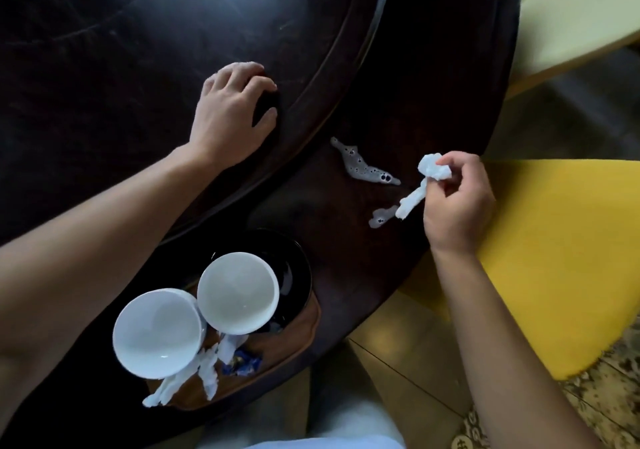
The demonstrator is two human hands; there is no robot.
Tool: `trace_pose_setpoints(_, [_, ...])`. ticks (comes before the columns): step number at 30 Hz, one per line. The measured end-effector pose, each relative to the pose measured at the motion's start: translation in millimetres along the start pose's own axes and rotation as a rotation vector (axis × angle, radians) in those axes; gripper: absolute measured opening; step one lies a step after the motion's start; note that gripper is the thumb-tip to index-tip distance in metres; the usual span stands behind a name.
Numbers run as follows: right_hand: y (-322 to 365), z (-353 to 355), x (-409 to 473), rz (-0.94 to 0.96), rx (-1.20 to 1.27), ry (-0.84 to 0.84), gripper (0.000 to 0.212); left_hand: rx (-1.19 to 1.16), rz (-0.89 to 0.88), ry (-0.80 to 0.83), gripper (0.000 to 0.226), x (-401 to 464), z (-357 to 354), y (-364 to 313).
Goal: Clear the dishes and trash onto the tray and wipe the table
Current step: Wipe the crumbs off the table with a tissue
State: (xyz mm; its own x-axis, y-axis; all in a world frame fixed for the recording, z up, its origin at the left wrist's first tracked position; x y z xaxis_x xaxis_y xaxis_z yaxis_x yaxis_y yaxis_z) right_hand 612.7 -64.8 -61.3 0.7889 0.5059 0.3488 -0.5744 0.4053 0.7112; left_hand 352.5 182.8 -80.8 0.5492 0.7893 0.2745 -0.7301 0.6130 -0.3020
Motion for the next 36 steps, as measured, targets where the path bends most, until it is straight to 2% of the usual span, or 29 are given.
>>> trace_pose_setpoints(9, [-37.3,-18.3,-42.3,-0.002,-0.207,0.119,0.023,-0.011,-0.018,-0.075,0.046,-5.9,-3.1,1.0])
trace_pose_setpoints(14, [-42.5,-10.8,-47.7,0.012,-0.388,0.103,0.021,0.056,-0.022,-0.103,0.046,-5.9,-1.6,1.7])
trace_pose_setpoints(21, [-40.4,-10.3,-56.1,0.081,-0.48,0.172,0.027,0.046,0.024,-0.078,0.051,-3.9,-3.4,2.7])
trace_pose_setpoints(24, [-43.1,-9.8,-56.1,0.108,-0.468,0.242,0.027,0.033,0.038,-0.073,0.051,-3.5,-3.3,2.7])
trace_pose_setpoints(29, [-43.8,-18.7,-40.7,0.09,-0.435,0.411,0.014,0.03,0.042,-0.066,0.051,-3.1,-3.1,1.0])
trace_pose_setpoints(36, [-19.4,-36.3,14.8,0.055,-0.257,0.267,0.014,0.02,0.046,-0.061,0.051,-3.2,-2.6,0.5])
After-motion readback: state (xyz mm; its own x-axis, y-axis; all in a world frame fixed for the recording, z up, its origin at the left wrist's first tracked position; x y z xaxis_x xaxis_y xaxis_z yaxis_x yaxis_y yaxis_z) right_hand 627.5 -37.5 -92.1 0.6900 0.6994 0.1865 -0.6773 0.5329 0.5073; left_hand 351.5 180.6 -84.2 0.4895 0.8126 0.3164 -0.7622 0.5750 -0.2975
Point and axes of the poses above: each hand's wrist, its own x-axis towards the middle knuckle, its own z-axis out of the back of the hand, y = z × x, the point moved 8 cm from there along x, towards the middle knuckle, and after that the axes turned 10 degrees about -y, right-handed, at the moved point
